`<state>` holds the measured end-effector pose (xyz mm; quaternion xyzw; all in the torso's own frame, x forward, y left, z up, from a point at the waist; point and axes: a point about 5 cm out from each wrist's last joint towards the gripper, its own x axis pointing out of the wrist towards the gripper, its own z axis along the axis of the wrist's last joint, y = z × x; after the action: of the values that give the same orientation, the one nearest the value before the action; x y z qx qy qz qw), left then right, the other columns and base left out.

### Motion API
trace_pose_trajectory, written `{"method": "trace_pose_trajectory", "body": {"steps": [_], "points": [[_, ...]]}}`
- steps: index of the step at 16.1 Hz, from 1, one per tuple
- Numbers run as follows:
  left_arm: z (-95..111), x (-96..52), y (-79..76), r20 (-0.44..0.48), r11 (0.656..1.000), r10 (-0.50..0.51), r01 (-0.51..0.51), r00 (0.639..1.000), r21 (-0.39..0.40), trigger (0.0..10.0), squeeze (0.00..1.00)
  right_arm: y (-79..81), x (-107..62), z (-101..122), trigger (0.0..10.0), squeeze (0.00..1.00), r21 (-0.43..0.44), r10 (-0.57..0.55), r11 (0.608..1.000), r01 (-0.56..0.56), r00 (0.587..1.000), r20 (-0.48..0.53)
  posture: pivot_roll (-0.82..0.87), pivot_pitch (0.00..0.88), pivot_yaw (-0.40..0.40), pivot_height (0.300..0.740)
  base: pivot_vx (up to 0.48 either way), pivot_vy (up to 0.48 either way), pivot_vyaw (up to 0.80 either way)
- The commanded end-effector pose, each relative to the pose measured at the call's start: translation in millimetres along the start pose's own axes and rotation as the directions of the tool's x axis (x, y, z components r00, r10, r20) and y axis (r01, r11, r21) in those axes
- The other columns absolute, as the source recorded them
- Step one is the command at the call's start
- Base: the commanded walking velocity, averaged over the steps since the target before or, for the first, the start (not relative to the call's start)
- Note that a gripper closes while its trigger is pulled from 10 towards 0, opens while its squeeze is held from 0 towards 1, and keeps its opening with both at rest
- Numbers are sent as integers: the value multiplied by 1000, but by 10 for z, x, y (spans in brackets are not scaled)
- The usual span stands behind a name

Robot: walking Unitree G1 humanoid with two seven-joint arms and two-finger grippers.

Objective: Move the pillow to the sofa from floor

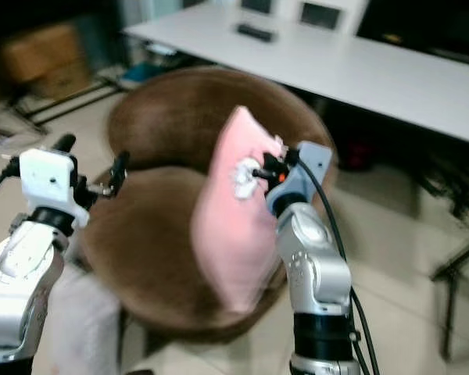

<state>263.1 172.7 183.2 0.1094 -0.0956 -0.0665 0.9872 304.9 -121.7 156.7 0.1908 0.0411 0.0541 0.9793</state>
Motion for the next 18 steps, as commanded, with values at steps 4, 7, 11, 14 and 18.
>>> {"method": "trace_pose_trajectory", "body": {"steps": [4,7,11,14,18], "points": [[25,14,-62,12,1000,-27,27,1000,1,10000,0,77,-25,129,10000,0,-32,71,997,-69,996,53,92,0,-34,740,282,0,0],[26,12,-62,11,1000,-27,27,1000,5,10000,0,199,-35,141,10000,0,-63,148,987,-145,988,47,92,0,-34,740,281,0,0],[21,-18,-48,3,1000,-25,25,1000,14,10000,0,379,-52,191,10000,0,-99,266,960,-260,963,48,103,0,-40,740,280,0,600],[19,-20,-56,0,1000,-27,27,1000,13,10000,0,424,-46,194,10000,0,-92,280,957,-276,959,42,97,0,-37,740,276,0,533],[18,-11,-78,-2,999,-38,38,999,10,10000,0,486,26,230,10000,0,-108,294,951,-288,955,38,86,0,-29,740,272,0,0]]}}
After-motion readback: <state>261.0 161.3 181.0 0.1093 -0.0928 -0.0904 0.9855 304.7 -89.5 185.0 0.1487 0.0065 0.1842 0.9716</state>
